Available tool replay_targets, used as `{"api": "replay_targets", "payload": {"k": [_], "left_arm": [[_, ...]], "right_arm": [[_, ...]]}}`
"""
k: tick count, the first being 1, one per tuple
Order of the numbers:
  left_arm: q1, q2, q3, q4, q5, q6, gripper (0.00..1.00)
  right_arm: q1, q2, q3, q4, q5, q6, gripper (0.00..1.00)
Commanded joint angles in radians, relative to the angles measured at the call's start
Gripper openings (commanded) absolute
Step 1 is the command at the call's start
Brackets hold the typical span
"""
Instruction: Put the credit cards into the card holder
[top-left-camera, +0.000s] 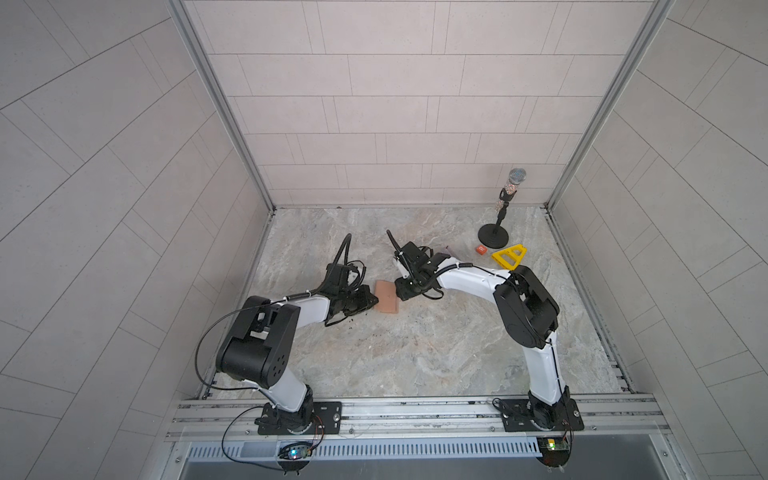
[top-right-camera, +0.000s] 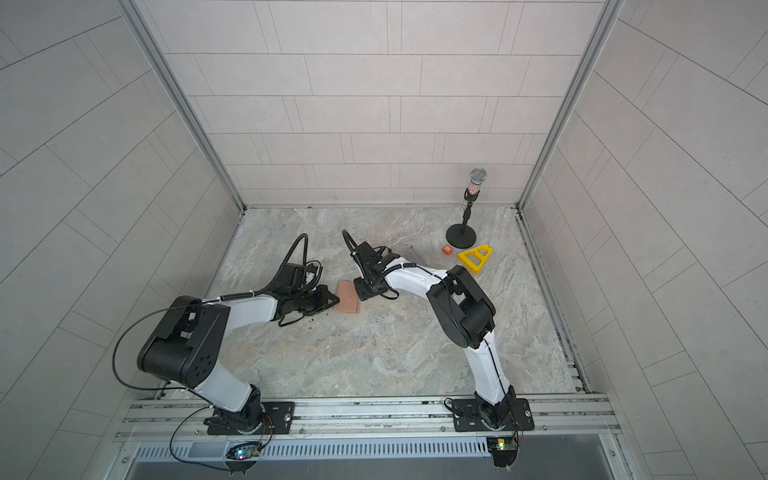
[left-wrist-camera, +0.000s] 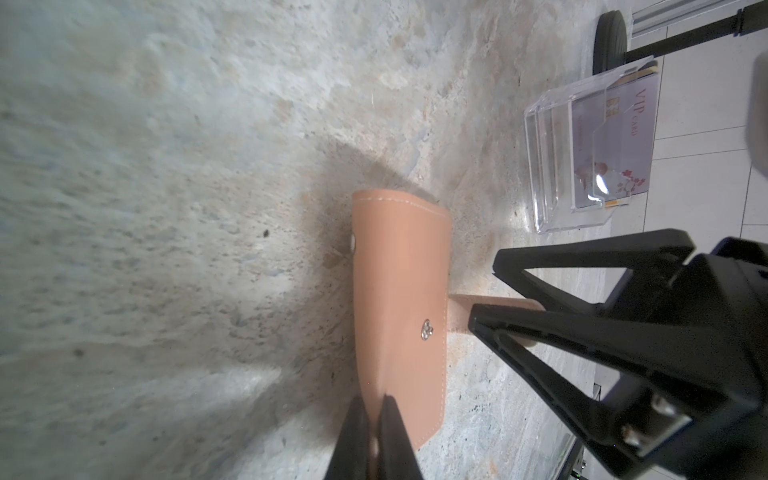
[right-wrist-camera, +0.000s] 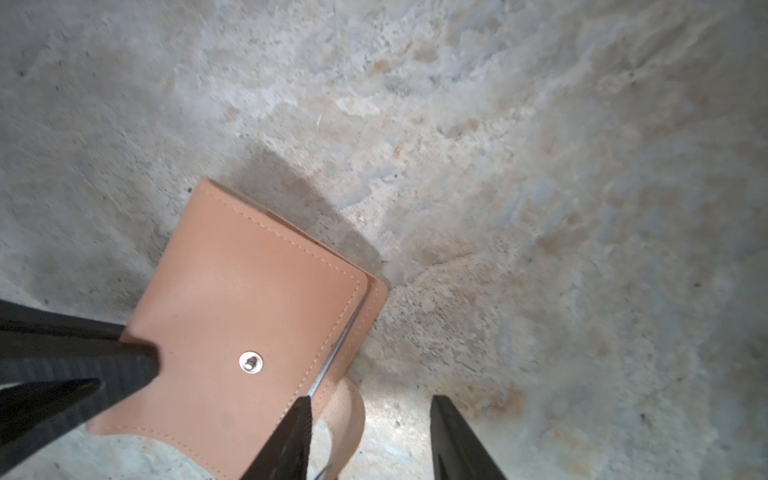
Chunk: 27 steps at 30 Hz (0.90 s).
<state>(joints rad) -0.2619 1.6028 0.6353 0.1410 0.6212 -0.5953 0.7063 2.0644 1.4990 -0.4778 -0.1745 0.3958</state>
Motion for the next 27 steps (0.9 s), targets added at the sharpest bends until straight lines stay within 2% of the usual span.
{"api": "replay_targets", "payload": {"k": [1, 4, 8, 11, 13, 16, 19, 27], "left_arm": [[0.000, -0.023, -0.011, 0.000, 0.000, 0.002, 0.00], [0.000, -0.024, -0.013, 0.003, 0.000, 0.002, 0.00], [0.000, -0.026, -0.013, 0.003, 0.002, 0.001, 0.01], [0.000, -0.035, -0.013, 0.001, 0.007, 0.001, 0.09], [0.000, -0.051, -0.013, 0.000, 0.013, 0.004, 0.19], [0.000, -0.084, -0.014, 0.001, 0.026, 0.010, 0.40], [0.000, -0.113, -0.020, 0.014, 0.037, 0.016, 0.53], [-0.005, -0.100, -0.032, 0.103, 0.097, -0.019, 0.56]], "right_arm": [[0.001, -0.018, -0.009, -0.026, 0.020, -0.004, 0.38], [0.001, -0.023, -0.015, -0.027, 0.013, -0.003, 0.31], [-0.002, -0.032, -0.020, -0.026, 0.006, 0.002, 0.15], [-0.005, -0.058, -0.035, -0.026, 0.018, 0.005, 0.05], [-0.008, -0.085, -0.046, -0.029, 0.033, 0.003, 0.00], [-0.010, -0.129, -0.054, -0.045, 0.057, -0.014, 0.00], [-0.011, -0.173, -0.049, -0.067, 0.064, -0.035, 0.00], [-0.011, -0.216, -0.004, -0.110, -0.011, -0.069, 0.00]]}}
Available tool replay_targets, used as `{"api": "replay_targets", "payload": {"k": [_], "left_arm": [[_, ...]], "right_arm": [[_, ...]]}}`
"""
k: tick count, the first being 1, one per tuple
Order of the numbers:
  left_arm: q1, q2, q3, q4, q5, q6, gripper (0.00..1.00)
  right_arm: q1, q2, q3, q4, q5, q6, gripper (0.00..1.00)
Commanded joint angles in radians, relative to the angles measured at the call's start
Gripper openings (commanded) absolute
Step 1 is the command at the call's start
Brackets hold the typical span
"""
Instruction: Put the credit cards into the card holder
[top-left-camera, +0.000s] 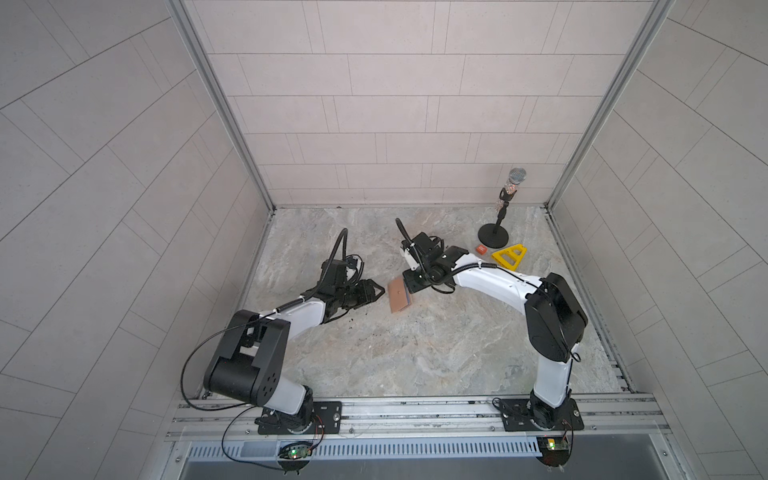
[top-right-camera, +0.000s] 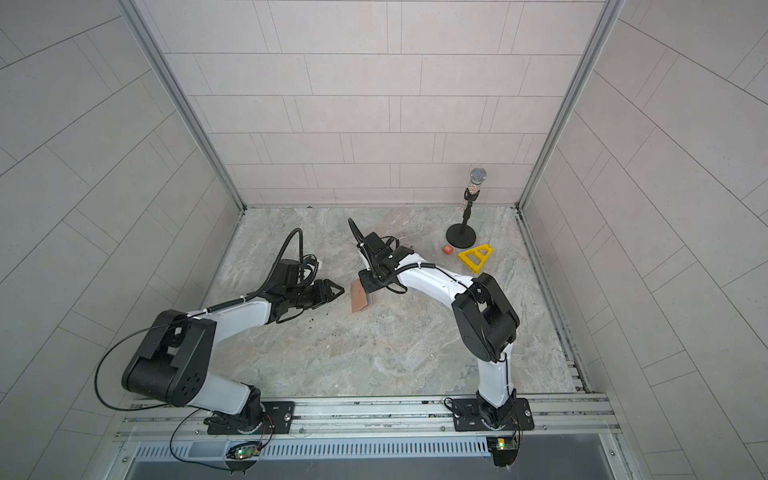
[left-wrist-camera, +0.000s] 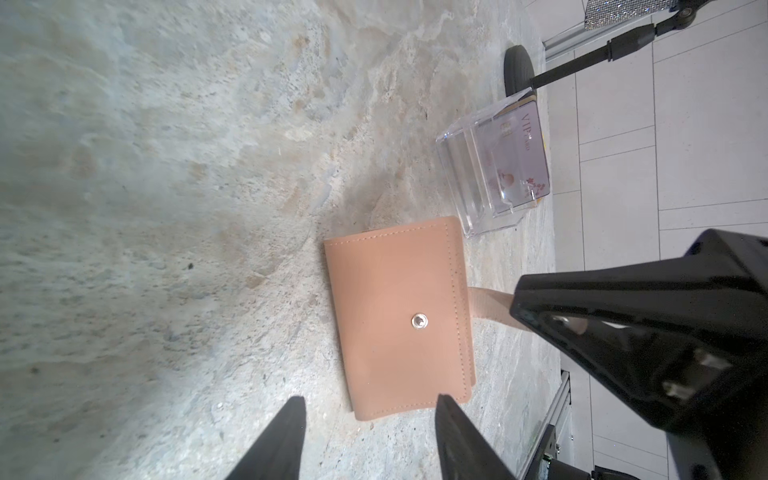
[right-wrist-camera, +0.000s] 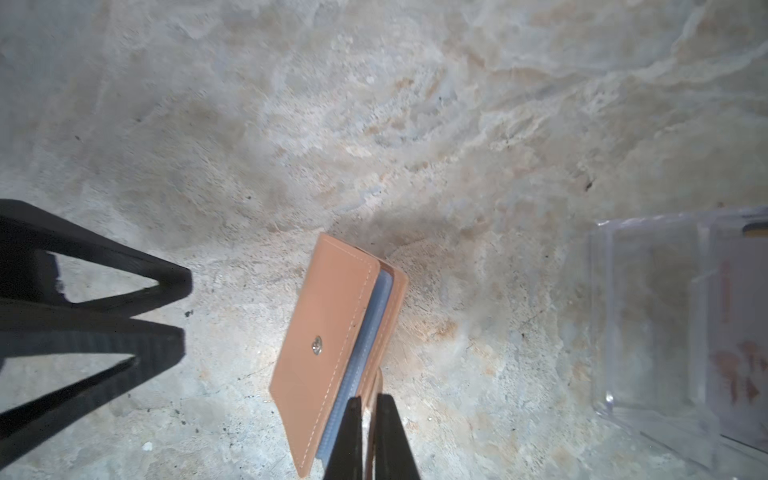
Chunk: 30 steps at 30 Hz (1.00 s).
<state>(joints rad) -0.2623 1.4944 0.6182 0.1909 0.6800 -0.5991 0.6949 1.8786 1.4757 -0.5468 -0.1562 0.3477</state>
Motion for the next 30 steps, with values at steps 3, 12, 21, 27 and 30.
{"api": "replay_targets", "payload": {"k": [3, 12, 21, 27, 30], "left_arm": [[-0.006, 0.031, -0.029, 0.128, 0.069, -0.054, 0.56], [-0.018, 0.081, -0.041, 0.202, 0.087, -0.093, 0.56], [-0.019, 0.057, -0.030, 0.166, 0.079, -0.069, 0.60], [-0.030, 0.024, -0.017, 0.115, 0.056, -0.035, 0.73], [-0.042, 0.004, 0.002, 0.050, 0.024, 0.002, 0.75]], "right_arm": [[0.000, -0.046, 0.021, -0.040, -0.056, -0.018, 0.00], [0.000, -0.026, 0.020, -0.004, -0.157, -0.011, 0.00], [0.000, -0.024, 0.023, -0.006, -0.140, -0.010, 0.00], [0.000, -0.029, 0.026, -0.005, -0.147, -0.009, 0.00], [0.000, -0.030, 0.026, -0.004, -0.156, -0.007, 0.00]]}}
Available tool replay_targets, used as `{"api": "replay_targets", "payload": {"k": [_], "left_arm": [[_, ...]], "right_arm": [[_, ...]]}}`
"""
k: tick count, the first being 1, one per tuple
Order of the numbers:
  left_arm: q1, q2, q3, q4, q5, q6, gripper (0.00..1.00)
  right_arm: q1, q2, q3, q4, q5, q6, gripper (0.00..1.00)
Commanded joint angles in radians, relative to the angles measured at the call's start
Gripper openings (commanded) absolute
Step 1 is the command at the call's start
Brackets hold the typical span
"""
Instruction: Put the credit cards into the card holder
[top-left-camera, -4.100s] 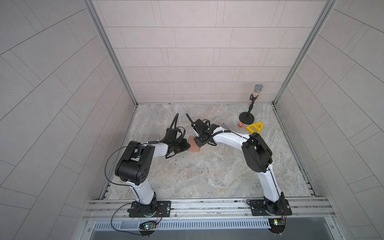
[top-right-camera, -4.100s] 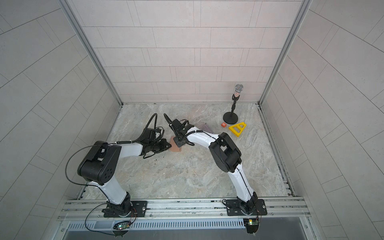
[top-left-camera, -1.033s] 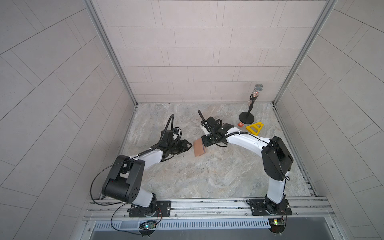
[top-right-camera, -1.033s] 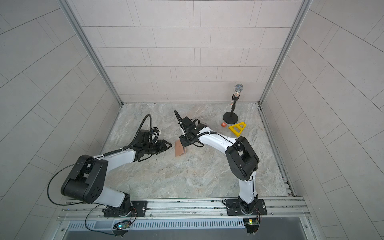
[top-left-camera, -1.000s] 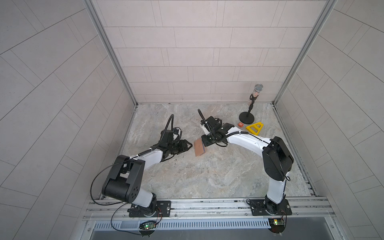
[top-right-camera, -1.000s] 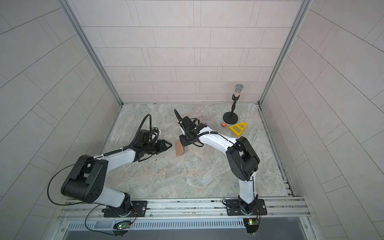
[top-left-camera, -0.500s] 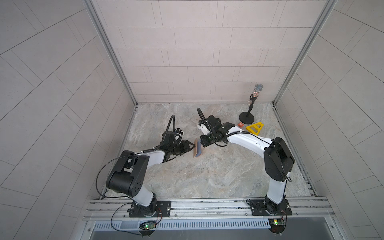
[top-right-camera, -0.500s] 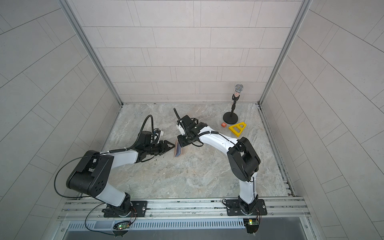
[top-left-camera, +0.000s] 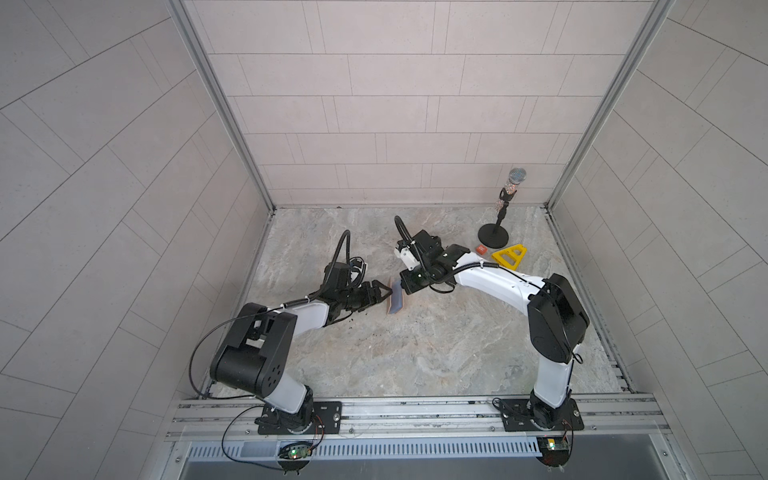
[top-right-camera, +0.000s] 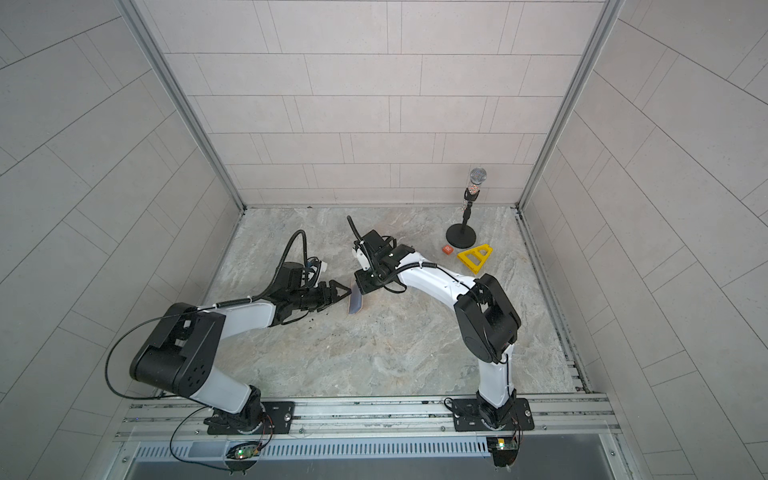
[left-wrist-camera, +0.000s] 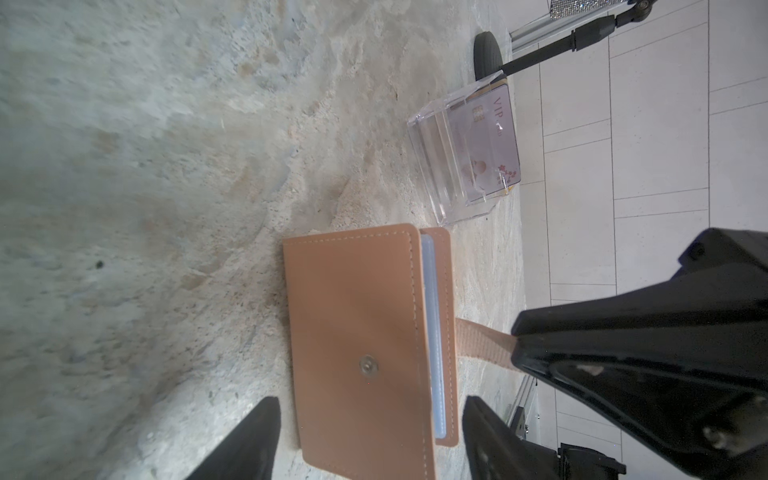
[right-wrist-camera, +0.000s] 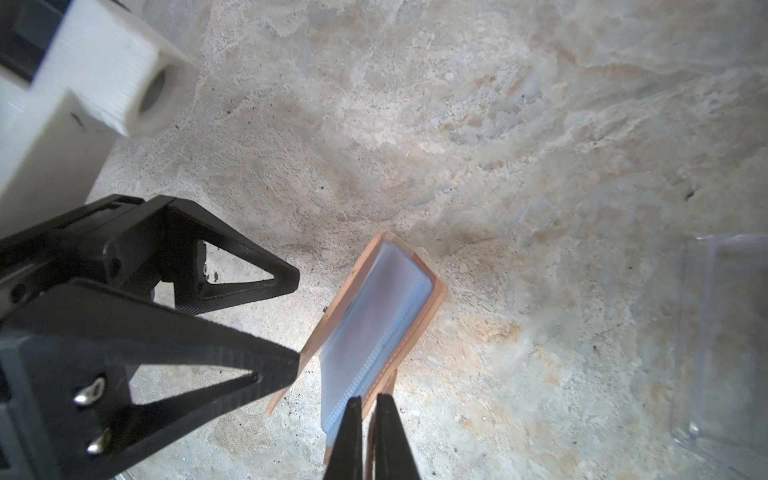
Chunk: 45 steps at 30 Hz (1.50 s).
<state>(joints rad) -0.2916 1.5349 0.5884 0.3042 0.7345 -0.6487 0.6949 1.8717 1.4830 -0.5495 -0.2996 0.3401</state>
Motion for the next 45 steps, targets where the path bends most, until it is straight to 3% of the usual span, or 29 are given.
{"api": "replay_targets", "payload": {"k": [1, 7, 20, 29, 33, 45], "left_arm": [[-0.017, -0.040, 0.040, -0.094, -0.048, 0.067, 0.75], [-0.037, -0.022, 0.098, -0.240, -0.140, 0.139, 0.73], [-0.044, -0.034, 0.105, -0.407, -0.399, 0.190, 0.49], [-0.053, -0.039, 0.109, -0.483, -0.547, 0.207, 0.52], [-0.055, -0.019, 0.118, -0.490, -0.552, 0.217, 0.58], [-0.075, -0.074, 0.165, -0.539, -0.589, 0.264, 0.58]], "right_arm": [[0.000, -0.022, 0.019, 0.000, -0.014, 0.001, 0.00], [0.000, -0.025, 0.014, 0.004, -0.018, 0.004, 0.00], [0.000, -0.029, -0.025, -0.005, 0.059, -0.007, 0.00], [-0.011, -0.003, -0.098, 0.009, 0.127, -0.006, 0.00], [-0.015, 0.008, -0.124, 0.028, 0.125, -0.004, 0.00], [-0.020, 0.002, -0.151, 0.055, 0.121, 0.003, 0.00]]}}
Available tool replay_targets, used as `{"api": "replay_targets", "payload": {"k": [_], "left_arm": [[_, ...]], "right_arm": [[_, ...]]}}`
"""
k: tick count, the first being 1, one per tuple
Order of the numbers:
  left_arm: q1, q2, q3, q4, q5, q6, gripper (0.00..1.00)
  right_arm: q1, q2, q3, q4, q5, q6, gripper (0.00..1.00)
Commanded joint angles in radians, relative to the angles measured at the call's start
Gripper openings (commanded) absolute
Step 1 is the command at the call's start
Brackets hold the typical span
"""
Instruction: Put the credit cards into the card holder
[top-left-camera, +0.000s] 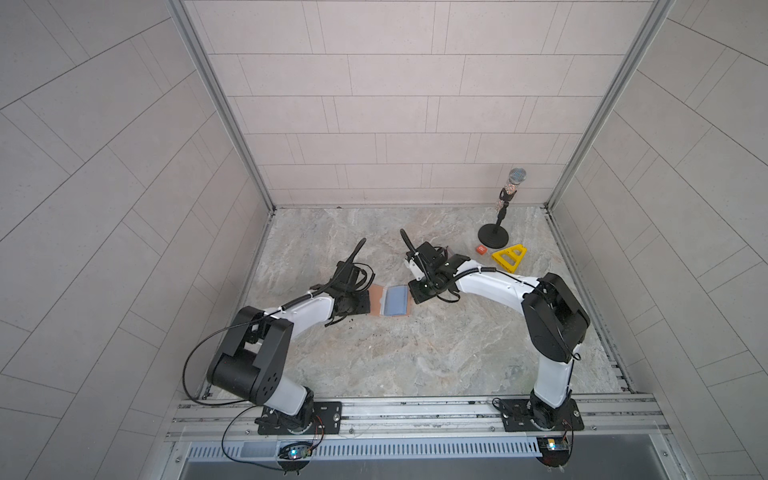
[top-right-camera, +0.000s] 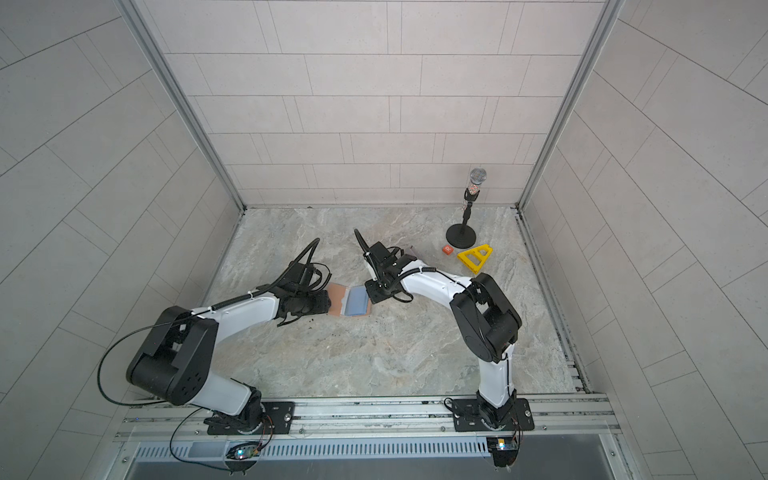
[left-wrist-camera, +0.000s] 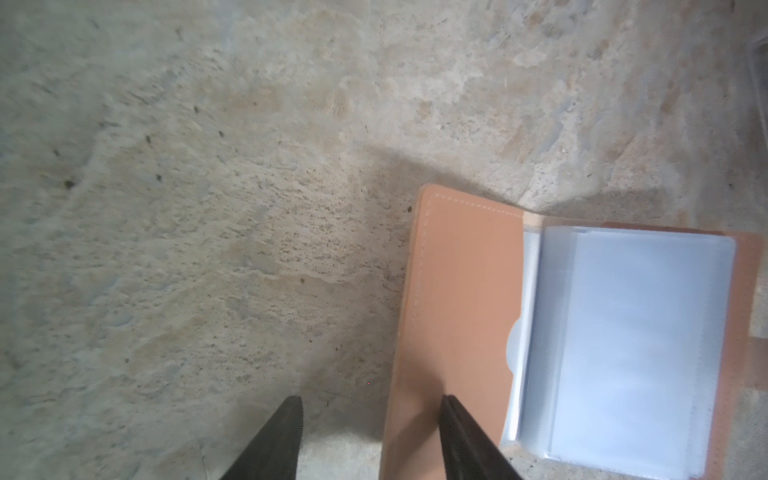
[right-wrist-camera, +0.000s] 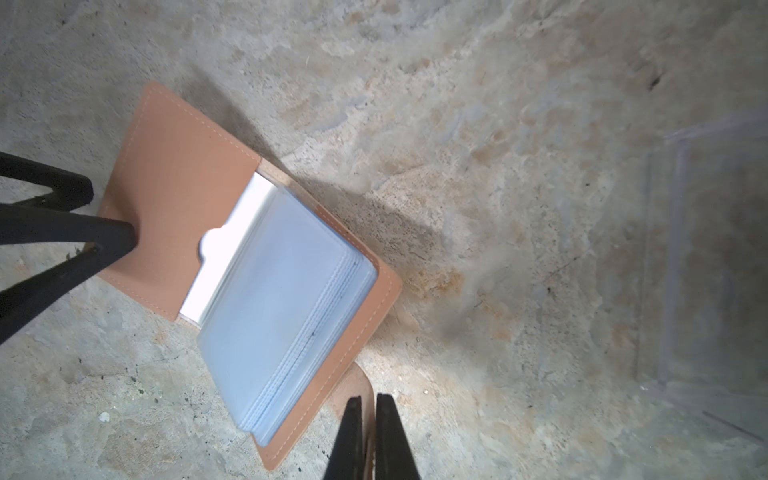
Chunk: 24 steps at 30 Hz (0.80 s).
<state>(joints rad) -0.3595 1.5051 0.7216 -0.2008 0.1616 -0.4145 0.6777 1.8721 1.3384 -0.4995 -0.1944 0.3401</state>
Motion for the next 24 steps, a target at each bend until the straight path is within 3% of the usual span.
{"api": "replay_targets", "payload": {"k": [1, 10, 14, 20, 24], "left_arm": [[-0.007, -0.056, 0.038, -0.033, -0.001, 0.036, 0.58], [-0.007, -0.181, 0.082, -0.023, 0.114, 0.051, 0.58], [-0.017, -0.209, 0.079, 0.045, 0.258, 0.036, 0.58], [-0.063, -0.128, 0.102, 0.123, 0.420, 0.000, 0.52], [-0.074, -0.059, 0.108, 0.150, 0.404, -0.022, 0.48]], "right_arm": [[-0.003, -0.001, -0.008, 0.007, 0.014, 0.002, 0.00], [-0.006, -0.017, -0.012, 0.023, -0.008, 0.012, 0.00], [-0.007, -0.019, -0.013, 0.025, -0.011, 0.013, 0.00], [-0.007, -0.017, -0.018, 0.029, -0.008, 0.016, 0.00], [-0.010, -0.019, -0.027, 0.036, -0.011, 0.019, 0.00]]}}
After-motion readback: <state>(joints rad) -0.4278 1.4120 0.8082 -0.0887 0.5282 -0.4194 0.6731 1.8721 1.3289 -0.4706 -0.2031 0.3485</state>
